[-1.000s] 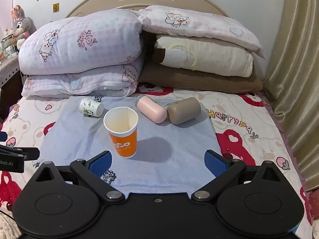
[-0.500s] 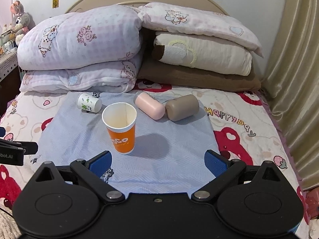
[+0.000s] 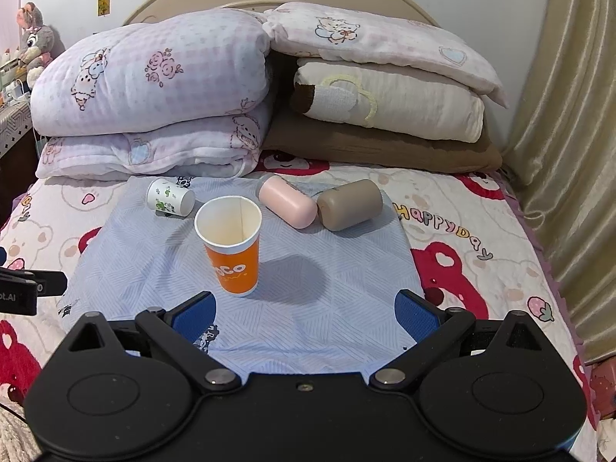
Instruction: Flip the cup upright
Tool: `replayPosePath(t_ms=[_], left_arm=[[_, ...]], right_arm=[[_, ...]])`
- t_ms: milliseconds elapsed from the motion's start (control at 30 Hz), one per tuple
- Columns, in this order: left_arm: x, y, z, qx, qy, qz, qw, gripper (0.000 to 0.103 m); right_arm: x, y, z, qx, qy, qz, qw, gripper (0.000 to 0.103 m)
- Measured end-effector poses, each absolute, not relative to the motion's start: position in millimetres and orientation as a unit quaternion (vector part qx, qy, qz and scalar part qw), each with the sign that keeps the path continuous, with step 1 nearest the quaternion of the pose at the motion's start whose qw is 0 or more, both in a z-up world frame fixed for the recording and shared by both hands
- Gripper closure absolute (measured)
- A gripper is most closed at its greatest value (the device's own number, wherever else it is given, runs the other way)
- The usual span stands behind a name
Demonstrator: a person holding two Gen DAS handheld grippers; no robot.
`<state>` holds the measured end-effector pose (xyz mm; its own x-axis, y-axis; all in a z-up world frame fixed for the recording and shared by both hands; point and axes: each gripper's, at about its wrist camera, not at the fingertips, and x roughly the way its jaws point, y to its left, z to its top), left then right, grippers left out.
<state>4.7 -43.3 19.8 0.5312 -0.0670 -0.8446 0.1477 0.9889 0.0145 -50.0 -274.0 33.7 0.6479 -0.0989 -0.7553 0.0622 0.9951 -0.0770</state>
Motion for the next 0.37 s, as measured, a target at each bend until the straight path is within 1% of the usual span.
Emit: replayPosePath(t_ms=[367], left_arm=[[4.5, -46.5, 18.4, 0.046, 0.479, -0.062, 0.874, 0.0]], right_arm=[[-49.1, -275.7, 33.3, -0.022, 0.42, -0.046, 0.906, 0.002]])
